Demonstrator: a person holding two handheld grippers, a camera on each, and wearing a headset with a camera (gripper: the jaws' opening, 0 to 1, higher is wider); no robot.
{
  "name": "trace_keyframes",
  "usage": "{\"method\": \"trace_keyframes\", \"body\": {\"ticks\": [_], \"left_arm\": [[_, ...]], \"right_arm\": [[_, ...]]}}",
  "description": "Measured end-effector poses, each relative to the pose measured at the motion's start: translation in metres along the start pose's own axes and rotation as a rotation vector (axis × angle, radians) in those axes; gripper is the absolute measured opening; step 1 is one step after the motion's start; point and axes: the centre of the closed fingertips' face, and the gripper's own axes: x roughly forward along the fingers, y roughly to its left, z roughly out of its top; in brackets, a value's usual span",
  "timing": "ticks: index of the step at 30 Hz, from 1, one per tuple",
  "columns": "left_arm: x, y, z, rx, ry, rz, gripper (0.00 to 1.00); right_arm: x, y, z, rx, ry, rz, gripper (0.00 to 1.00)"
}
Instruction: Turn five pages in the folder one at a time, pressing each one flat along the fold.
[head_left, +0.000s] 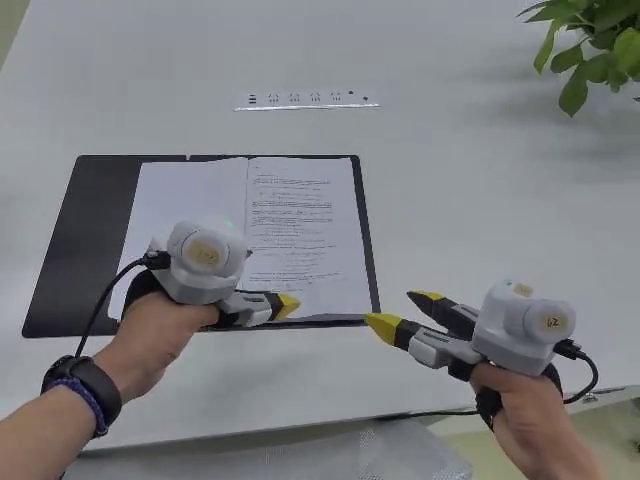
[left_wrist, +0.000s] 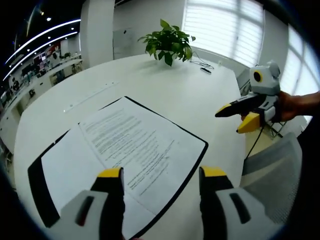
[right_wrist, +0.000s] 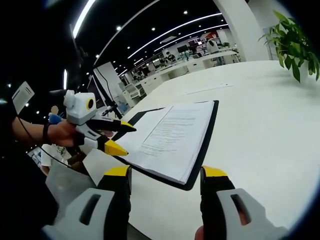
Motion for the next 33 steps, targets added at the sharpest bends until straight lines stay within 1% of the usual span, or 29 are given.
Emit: {"method": "trace_keyframes", "body": {"ticks": [3,5,9,11,16,21,23,24,25,26,27,29,31,33], "left_arm": [[0.014,-0.005,0.002,0.006,0.01,-0.012,0.6],[0.024,-0.006,0.003,0.004,0.013,-0.018,0.6],[0.035,-0.011,0.01,-0.016,0.001,-0.027,0.6],[0.041,-0.013,0.01,-0.023,0.002,-0.027,0.6],[0.053,-0.016,0.012,-0.037,0.003,-0.026,0.6],[0.067,-0.015,0.008,-0.04,0.02,-0.01,0.6],[0.073,-0.015,0.006,-0.038,0.025,-0.002,0.6],[0.073,-0.018,0.008,-0.032,0.027,0.001,0.6],[0.077,-0.016,0.004,-0.011,0.037,0.019,0.61],[0.08,-0.016,0.001,-0.003,0.045,0.025,0.61],[0.083,-0.017,-0.002,0.002,0.054,0.028,0.61],[0.086,-0.02,-0.005,0.006,0.059,0.027,0.62],[0.089,-0.021,-0.01,0.027,0.072,0.036,0.61],[0.09,-0.02,-0.011,0.032,0.066,0.046,0.61]], "right_arm": [[-0.001,-0.001,0.002,0.002,-0.004,-0.001,0.54],[-0.001,-0.003,0.003,0.003,-0.006,-0.003,0.53],[-0.005,-0.007,0.003,0.02,-0.019,-0.009,0.53],[-0.006,-0.009,0.003,0.03,-0.024,-0.011,0.53],[-0.007,-0.013,-0.001,0.034,-0.016,-0.018,0.53],[-0.006,-0.015,-0.005,0.043,-0.008,-0.019,0.53],[-0.006,-0.015,-0.005,0.042,-0.005,-0.016,0.52],[-0.006,-0.015,-0.005,0.042,-0.004,-0.016,0.52],[-0.005,-0.015,-0.005,0.039,-0.002,-0.017,0.52],[-0.005,-0.015,-0.005,0.038,-0.001,-0.016,0.52],[-0.005,-0.016,-0.005,0.036,0.001,-0.016,0.51],[-0.004,-0.017,-0.005,0.034,0.002,-0.017,0.51],[-0.004,-0.018,-0.003,0.033,-0.001,-0.015,0.51],[-0.004,-0.019,-0.003,0.032,-0.001,-0.014,0.51]]}}
